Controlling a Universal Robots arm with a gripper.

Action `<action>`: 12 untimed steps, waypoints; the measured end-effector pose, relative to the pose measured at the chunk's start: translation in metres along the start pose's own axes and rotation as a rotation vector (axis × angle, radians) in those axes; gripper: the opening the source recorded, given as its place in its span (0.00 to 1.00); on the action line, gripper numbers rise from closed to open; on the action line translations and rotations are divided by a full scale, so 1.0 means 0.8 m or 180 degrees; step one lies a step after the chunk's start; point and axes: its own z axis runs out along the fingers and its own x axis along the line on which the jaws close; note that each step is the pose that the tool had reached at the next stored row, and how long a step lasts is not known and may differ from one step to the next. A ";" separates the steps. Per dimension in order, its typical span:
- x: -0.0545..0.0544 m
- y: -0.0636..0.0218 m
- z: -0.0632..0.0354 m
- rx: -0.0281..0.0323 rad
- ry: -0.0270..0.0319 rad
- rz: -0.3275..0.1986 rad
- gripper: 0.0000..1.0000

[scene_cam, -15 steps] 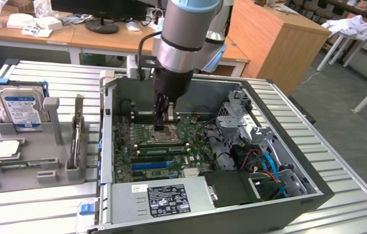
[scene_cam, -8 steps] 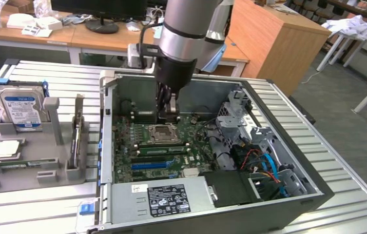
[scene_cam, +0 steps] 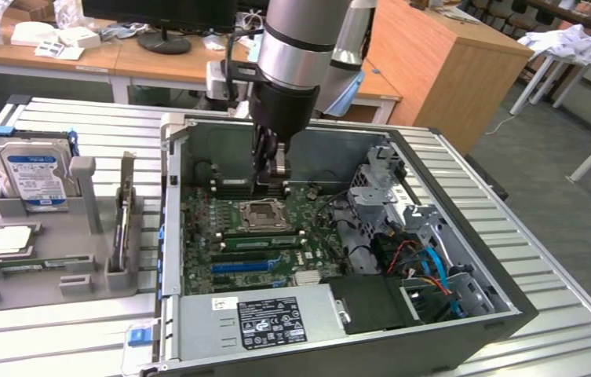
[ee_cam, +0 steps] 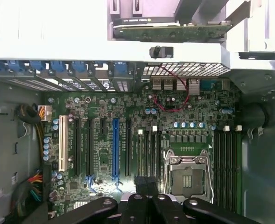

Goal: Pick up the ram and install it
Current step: 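Press down the ram until it locks into place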

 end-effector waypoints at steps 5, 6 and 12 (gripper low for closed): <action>0.000 -0.002 0.000 -0.0001 0.0001 -0.0001 0.11; 0.000 -0.005 0.000 0.0000 0.0001 0.0000 0.11; 0.000 -0.034 -0.001 -0.0001 0.0001 -0.0003 0.11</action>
